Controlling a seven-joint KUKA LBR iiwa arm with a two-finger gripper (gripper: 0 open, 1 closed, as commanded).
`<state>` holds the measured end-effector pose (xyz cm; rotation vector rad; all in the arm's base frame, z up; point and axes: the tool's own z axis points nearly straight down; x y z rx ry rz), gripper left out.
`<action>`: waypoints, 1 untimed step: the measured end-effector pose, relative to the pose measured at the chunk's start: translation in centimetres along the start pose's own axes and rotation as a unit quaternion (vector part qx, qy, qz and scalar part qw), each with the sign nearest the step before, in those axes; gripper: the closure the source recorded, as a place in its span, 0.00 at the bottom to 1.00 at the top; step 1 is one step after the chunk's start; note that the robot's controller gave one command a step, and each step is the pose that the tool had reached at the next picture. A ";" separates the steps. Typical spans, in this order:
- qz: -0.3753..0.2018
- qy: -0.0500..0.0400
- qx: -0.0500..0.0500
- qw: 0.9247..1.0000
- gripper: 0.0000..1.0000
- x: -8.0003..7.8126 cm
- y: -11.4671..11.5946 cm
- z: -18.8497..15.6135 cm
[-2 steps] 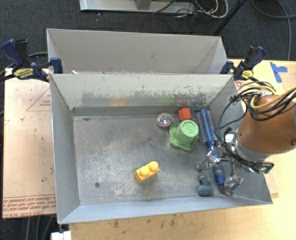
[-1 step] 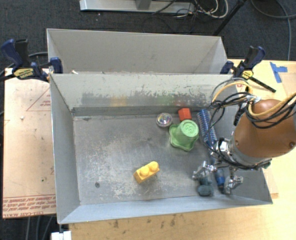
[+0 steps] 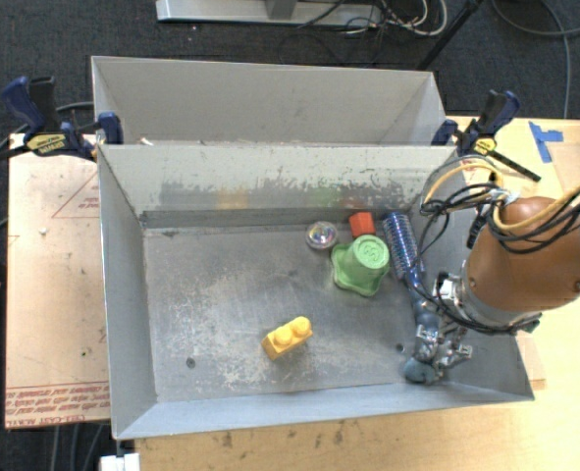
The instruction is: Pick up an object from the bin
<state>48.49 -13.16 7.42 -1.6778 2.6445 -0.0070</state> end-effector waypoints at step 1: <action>-0.188 0.001 -0.001 0.982 1.00 -0.7 -0.3 -16.5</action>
Offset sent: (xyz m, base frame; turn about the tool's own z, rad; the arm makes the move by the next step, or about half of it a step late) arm 0.0022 0.0037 0.1622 -0.3826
